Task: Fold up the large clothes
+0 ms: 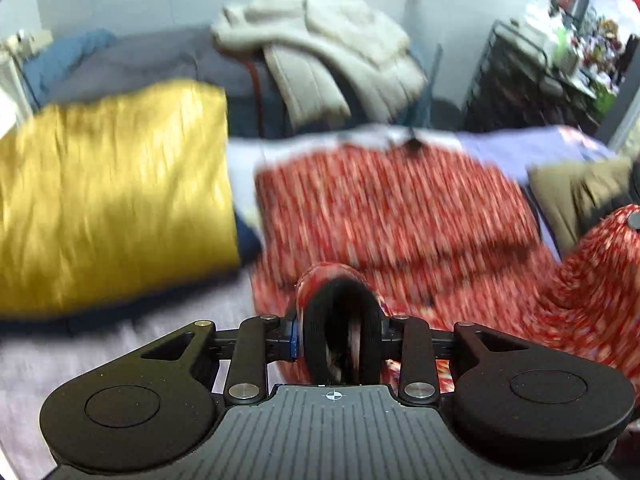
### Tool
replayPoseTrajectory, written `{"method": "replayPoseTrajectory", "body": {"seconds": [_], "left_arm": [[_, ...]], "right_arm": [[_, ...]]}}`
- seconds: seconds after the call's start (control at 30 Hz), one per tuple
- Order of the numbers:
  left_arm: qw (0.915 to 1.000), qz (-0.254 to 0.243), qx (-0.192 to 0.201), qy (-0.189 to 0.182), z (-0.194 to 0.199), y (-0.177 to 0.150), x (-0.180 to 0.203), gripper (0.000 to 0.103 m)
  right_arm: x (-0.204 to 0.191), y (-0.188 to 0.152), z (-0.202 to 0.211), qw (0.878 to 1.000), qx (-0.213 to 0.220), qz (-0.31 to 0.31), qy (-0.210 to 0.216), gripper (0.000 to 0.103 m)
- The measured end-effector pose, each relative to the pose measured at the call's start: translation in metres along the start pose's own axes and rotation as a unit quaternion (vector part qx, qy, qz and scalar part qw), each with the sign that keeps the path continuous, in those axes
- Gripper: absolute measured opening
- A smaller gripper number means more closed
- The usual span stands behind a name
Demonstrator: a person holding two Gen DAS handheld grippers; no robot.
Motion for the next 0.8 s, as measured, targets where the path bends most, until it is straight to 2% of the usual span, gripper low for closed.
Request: {"method": "replayPoseTrajectory", "body": {"seconds": [0.1, 0.17, 0.2, 0.27, 0.33, 0.37, 0.43, 0.47, 0.5, 0.53, 0.63, 0.8], "left_arm": [[0.9994, -0.003, 0.031, 0.018, -0.02, 0.053, -0.01, 0.079], [0.9981, 0.005, 0.046, 0.041, -0.038, 0.085, -0.021, 0.078], [0.9969, 0.006, 0.053, 0.058, -0.048, 0.099, -0.028, 0.069], [0.9936, 0.013, 0.044, 0.103, -0.076, 0.119, -0.043, 0.069], [0.9915, 0.013, 0.031, 0.126, -0.102, 0.13, -0.049, 0.066], [0.9905, 0.005, 0.027, 0.135, -0.112, 0.132, -0.049, 0.069], [0.9891, -0.015, 0.012, 0.146, -0.126, 0.131, -0.048, 0.067], [0.9883, -0.021, 0.016, 0.151, -0.129, 0.13, -0.047, 0.073], [0.987, -0.026, 0.02, 0.158, -0.129, 0.129, -0.047, 0.09], [0.9856, -0.029, 0.022, 0.165, -0.126, 0.127, -0.05, 0.101], [0.9859, -0.032, 0.045, 0.158, -0.111, 0.121, -0.054, 0.103], [0.9877, -0.044, 0.044, 0.144, -0.086, 0.09, -0.062, 0.103]], "right_arm": [[-0.011, 0.062, -0.005, 0.999, 0.038, -0.019, 0.014, 0.019], [-0.011, 0.1, -0.012, 0.998, 0.061, -0.033, 0.01, 0.018], [-0.008, 0.118, -0.018, 0.996, 0.074, -0.042, 0.002, 0.018], [0.004, 0.147, -0.034, 0.994, 0.088, -0.068, -0.02, 0.018], [0.021, 0.166, -0.058, 0.988, 0.105, -0.097, -0.05, 0.019], [0.031, 0.171, -0.072, 0.986, 0.106, -0.111, -0.065, 0.019], [0.05, 0.174, -0.096, 0.982, 0.11, -0.128, -0.09, 0.019], [0.058, 0.175, -0.108, 0.98, 0.112, -0.124, -0.104, 0.019], [0.066, 0.175, -0.116, 0.979, 0.117, -0.125, -0.111, 0.019], [0.074, 0.174, -0.122, 0.977, 0.123, -0.133, -0.116, 0.019], [0.098, 0.173, -0.138, 0.969, 0.13, -0.17, -0.12, 0.019], [0.101, 0.172, -0.141, 0.975, 0.13, -0.144, -0.109, 0.019]]}}
Point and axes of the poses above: each gripper's, at about its wrist camera, not at the fingertips, and z roughly against the way its jaws point, x to its right, y to its top, the point moved 6 cm from there along -z, roughly the way its jaws point, and after that the axes turned 3 degrees about x, right-handed, at the moved point
